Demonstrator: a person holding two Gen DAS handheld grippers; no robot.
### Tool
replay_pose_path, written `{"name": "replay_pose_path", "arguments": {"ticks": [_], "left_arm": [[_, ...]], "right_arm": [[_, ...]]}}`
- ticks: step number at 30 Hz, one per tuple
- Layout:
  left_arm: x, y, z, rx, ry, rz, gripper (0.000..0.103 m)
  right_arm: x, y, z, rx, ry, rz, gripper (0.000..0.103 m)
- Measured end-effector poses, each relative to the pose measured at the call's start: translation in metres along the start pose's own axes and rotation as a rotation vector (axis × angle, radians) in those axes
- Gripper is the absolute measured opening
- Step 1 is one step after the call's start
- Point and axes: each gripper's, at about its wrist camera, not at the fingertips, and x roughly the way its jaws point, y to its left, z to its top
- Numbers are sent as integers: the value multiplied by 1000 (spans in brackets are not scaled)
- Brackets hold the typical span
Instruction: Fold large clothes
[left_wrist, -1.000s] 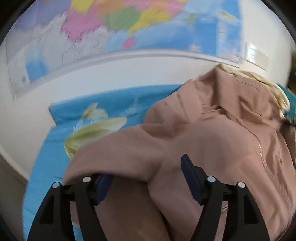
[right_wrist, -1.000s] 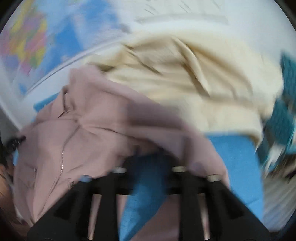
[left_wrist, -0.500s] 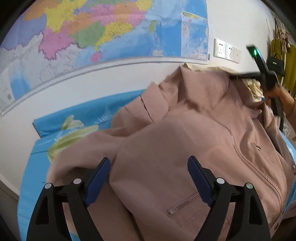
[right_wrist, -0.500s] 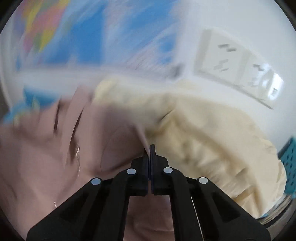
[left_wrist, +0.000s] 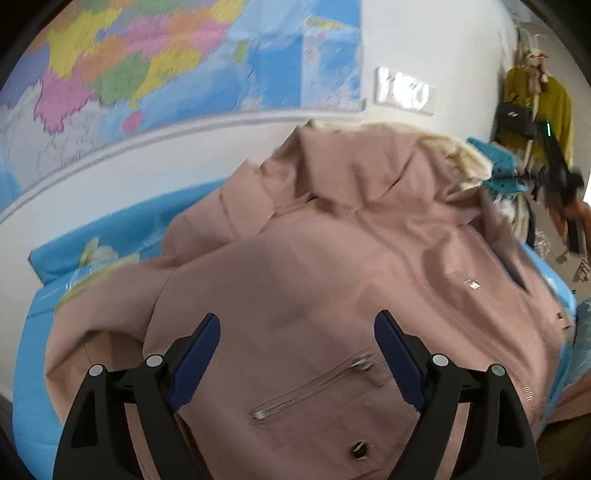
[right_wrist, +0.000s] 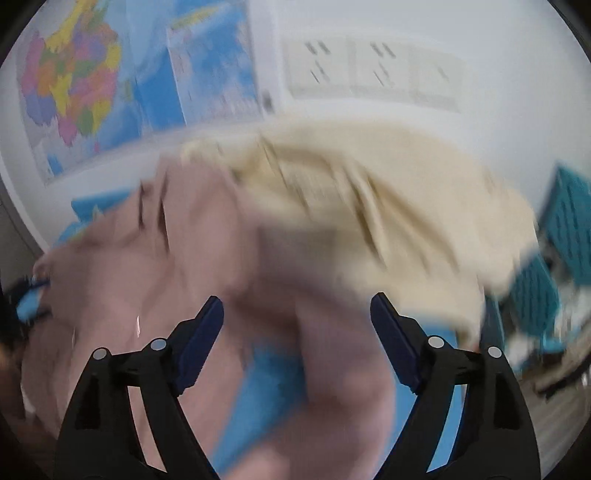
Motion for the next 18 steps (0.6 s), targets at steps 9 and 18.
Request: {"name": "replay_pose_path", "arguments": {"ticks": [9,18], "left_arm": [[-18,-60,27,120,-73,-93,84],[-13,-107,32,191,-57,-232,84]], "right_arm": [[13,-24,-110,91,231,-29,68],[-70,-5,-60,211,-32,419,6]]}}
